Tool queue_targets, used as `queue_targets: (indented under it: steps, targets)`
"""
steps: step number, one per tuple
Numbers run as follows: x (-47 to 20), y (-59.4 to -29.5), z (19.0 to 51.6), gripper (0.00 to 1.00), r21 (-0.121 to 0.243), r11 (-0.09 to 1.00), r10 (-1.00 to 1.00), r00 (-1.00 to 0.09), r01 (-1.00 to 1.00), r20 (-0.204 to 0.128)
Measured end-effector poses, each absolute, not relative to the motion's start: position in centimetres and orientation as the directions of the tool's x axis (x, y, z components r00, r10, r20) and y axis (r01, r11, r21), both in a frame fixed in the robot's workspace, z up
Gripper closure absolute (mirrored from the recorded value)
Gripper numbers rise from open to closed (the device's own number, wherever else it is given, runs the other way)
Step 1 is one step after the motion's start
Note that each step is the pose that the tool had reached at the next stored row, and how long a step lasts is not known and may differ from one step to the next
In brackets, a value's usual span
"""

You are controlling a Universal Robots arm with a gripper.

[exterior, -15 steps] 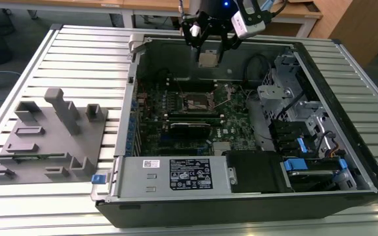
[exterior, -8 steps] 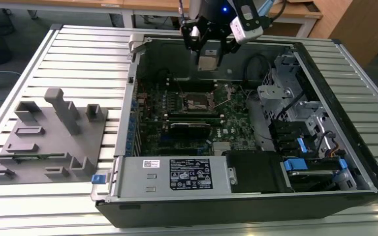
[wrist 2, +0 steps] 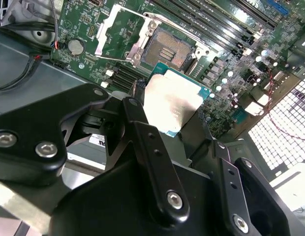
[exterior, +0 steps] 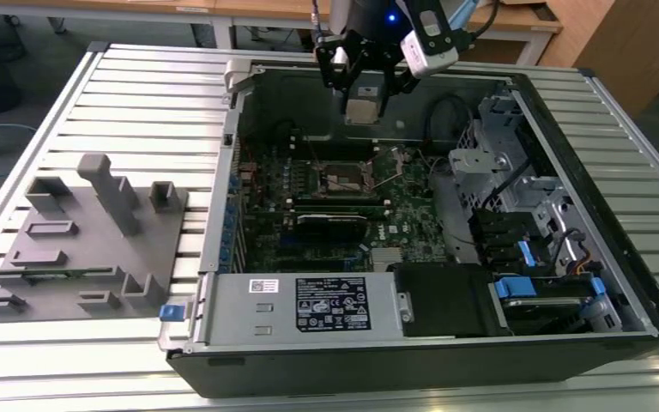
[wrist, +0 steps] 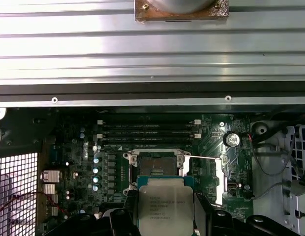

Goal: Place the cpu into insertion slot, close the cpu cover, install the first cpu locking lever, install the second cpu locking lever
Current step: 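Place the cpu into insertion slot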

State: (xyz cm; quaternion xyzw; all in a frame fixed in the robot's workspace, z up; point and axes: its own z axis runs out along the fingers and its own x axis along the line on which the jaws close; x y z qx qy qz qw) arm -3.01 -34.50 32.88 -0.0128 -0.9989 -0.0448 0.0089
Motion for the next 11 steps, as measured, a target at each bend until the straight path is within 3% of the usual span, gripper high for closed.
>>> queue_targets:
  steps: [11]
  targets:
    - [-3.01,-34.5,32.57,0.46,0.089,0.996,0.025,-1.0,0.026,0.018]
